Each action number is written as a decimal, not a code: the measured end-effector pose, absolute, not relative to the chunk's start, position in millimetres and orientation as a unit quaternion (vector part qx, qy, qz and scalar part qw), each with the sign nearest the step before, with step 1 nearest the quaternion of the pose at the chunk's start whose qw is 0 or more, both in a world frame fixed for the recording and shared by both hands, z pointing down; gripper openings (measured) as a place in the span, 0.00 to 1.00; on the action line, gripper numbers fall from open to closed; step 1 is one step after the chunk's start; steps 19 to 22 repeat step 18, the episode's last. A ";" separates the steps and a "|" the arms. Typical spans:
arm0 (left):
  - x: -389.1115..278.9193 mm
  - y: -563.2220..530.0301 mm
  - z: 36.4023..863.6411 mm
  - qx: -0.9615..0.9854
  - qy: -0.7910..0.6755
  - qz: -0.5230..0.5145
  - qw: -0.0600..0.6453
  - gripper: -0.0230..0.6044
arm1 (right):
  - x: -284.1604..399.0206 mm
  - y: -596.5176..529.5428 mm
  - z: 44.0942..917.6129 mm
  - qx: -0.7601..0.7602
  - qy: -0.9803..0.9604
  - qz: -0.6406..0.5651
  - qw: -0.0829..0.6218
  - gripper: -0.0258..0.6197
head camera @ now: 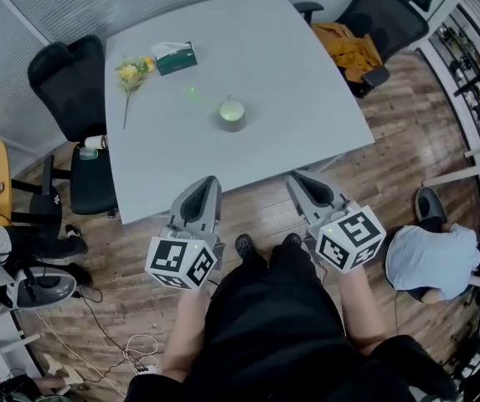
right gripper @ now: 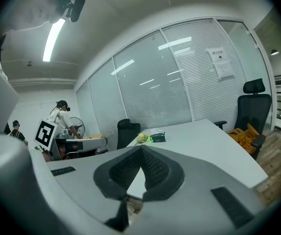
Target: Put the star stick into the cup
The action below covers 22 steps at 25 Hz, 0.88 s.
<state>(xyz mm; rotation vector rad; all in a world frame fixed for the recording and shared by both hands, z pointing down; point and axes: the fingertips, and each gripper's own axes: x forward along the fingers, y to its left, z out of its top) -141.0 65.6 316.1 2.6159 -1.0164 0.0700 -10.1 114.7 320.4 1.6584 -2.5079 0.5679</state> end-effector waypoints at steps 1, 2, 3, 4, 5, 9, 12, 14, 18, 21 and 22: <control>-140.2 67.4 316.6 0.920 -0.356 0.027 0.165 0.04 | -9.4 116.5 320.7 0.543 -0.818 0.185 0.041 0.05; -139.6 68.5 316.8 0.920 -0.354 0.028 0.165 0.04 | -8.4 117.5 320.8 0.544 -0.818 0.184 0.041 0.05; -139.3 69.2 316.6 0.921 -0.353 0.029 0.165 0.04 | -7.1 118.1 320.5 0.546 -0.817 0.182 0.040 0.05; -139.4 69.7 316.2 0.921 -0.352 0.029 0.165 0.04 | -5.9 118.3 320.0 0.548 -0.816 0.181 0.039 0.05; -139.7 69.9 316.0 0.921 -0.351 0.029 0.164 0.04 | -4.9 118.4 319.3 0.550 -0.815 0.179 0.038 0.05; -139.9 68.6 317.9 0.922 -0.350 0.030 0.165 0.04 | -4.0 118.6 319.0 0.551 -0.815 0.175 0.042 0.05; -137.3 68.4 318.4 0.922 -0.347 0.029 0.168 0.04 | -2.8 118.9 321.4 0.550 -0.815 0.175 0.048 0.05; -136.8 67.5 318.3 0.922 -0.346 0.030 0.168 0.04 | -2.4 117.6 321.6 0.550 -0.815 0.174 0.049 0.05; -139.4 63.8 318.4 0.922 -0.347 0.030 0.169 0.04 | -5.4 113.1 319.2 0.549 -0.818 0.166 0.050 0.05; -139.4 63.8 318.4 0.922 -0.347 0.030 0.169 0.04 | -5.4 113.1 319.2 0.549 -0.818 0.166 0.050 0.05; -139.4 63.8 318.4 0.922 -0.347 0.030 0.169 0.04 | -5.4 113.1 319.2 0.549 -0.818 0.166 0.050 0.05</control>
